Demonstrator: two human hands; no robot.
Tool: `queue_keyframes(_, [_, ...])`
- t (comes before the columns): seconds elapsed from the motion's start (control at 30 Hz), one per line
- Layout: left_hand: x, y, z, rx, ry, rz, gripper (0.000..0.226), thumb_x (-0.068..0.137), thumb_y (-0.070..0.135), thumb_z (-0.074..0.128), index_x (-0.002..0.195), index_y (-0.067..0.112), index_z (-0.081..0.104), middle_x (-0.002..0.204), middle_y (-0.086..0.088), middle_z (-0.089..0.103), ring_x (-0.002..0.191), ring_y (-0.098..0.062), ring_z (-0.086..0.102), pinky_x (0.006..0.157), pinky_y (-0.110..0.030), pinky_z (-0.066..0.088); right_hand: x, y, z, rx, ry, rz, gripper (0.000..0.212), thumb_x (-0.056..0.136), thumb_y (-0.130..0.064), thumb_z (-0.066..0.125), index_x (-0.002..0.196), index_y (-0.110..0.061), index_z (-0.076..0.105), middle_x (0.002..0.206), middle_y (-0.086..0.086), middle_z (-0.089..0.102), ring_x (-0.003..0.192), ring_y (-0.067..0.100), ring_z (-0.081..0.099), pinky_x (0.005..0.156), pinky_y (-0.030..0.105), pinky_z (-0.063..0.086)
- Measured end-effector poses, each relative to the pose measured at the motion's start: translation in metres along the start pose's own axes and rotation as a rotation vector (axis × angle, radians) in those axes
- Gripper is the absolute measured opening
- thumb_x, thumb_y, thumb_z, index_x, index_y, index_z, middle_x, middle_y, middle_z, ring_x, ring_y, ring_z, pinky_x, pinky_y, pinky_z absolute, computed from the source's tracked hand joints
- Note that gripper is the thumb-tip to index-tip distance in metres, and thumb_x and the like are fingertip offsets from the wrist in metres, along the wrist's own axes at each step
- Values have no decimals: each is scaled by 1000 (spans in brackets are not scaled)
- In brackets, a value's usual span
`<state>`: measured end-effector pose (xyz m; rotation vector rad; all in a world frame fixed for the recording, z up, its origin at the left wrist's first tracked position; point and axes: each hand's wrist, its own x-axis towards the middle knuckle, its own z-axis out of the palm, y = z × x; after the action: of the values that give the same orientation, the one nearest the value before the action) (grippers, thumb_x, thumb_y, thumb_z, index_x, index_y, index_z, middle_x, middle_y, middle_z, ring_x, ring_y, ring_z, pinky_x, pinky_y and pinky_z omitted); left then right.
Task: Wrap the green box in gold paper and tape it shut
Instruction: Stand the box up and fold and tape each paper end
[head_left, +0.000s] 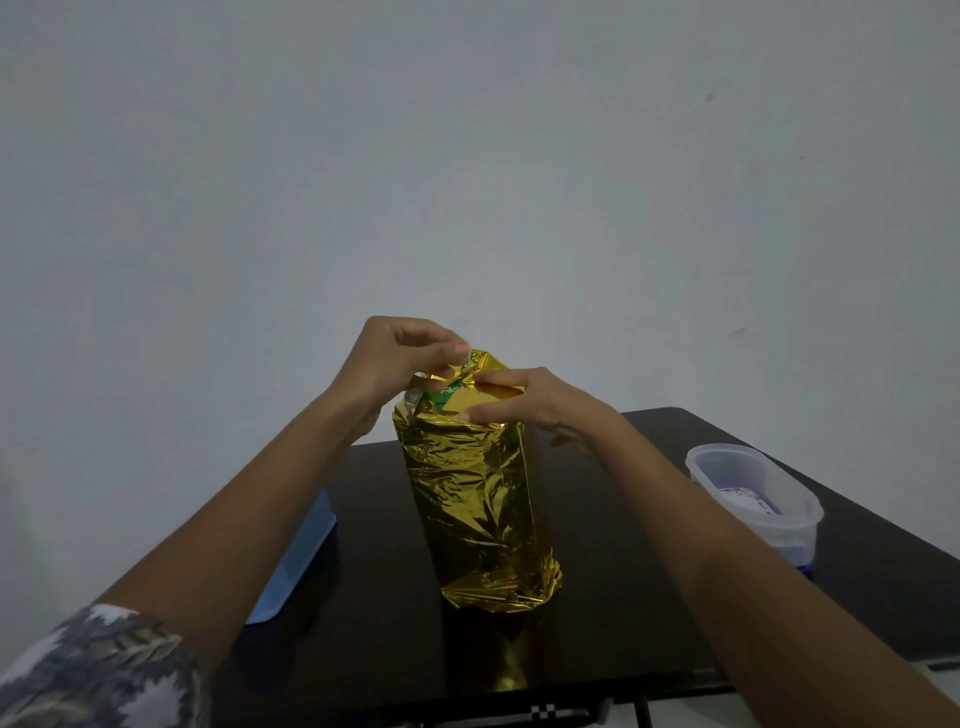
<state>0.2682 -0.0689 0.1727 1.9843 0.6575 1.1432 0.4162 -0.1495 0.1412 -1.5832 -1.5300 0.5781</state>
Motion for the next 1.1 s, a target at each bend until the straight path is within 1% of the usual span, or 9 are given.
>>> queue_keyframes(0.1, [-2,-4,1,62,36,10,10,77,13,74,85,18,74,76,-9,70,57,-8,61,68,-35,53,0,1,0,-20,3,-9,65,86,-30,65,144,-24,38,147,7,34,127,23,38,81,24,33])
queue_keyframes(0.2, [-4,-4,-1,87,8,-15,39,76,13,76,112,23,68,63,-5,64,53,-8,56,58,-25,49,0,0,-1,-27,4,-32,59,89,-26,61,143,-24,38,144,7,37,106,12,37,60,15,33])
queue_keyframes(0.23, [-4,-3,-1,102,3,-26,45,75,13,77,117,25,65,62,-3,63,55,-10,55,54,-23,48,0,1,-1,-35,6,-37,58,89,-26,61,143,-24,38,144,7,37,104,11,35,59,15,32])
queue_keyframes(0.3, [-2,1,-2,178,17,-54,40,73,17,78,111,23,65,70,-3,67,62,-15,55,53,-24,46,1,2,0,-48,10,-42,58,89,-27,60,143,-25,38,144,8,36,104,11,34,60,19,34])
queue_keyframes(0.4, [3,7,-6,243,-8,-102,18,71,20,79,86,15,71,84,-5,68,77,-17,58,58,-25,46,2,2,1,-37,10,-43,59,89,-27,61,143,-25,38,144,8,36,106,13,37,58,15,32])
queue_keyframes(0.53, [6,11,-12,230,-70,-127,8,74,20,77,78,14,73,90,-10,70,79,-15,56,62,-24,44,2,3,1,-33,8,-30,63,87,-30,63,144,-24,37,147,7,33,127,23,37,78,24,34])
queue_keyframes(0.77, [7,13,-7,212,-66,-39,4,76,17,75,78,20,73,92,6,69,89,-6,58,69,-25,43,4,5,1,-14,1,-21,67,83,-34,68,143,-26,39,147,7,34,131,24,36,83,28,32])
queue_keyframes(0.9, [4,12,-4,197,-60,4,1,78,18,73,79,19,73,80,7,70,74,-2,59,61,-14,43,7,7,1,-26,7,-32,67,82,-35,68,142,-26,40,148,7,33,132,25,36,88,29,34])
queue_keyframes(1.1, [1,5,-2,158,-34,-39,4,76,19,75,74,16,74,66,7,70,61,-3,58,57,-15,48,13,10,3,-30,11,-41,68,81,-36,69,142,-24,40,146,9,35,130,25,37,91,28,35])
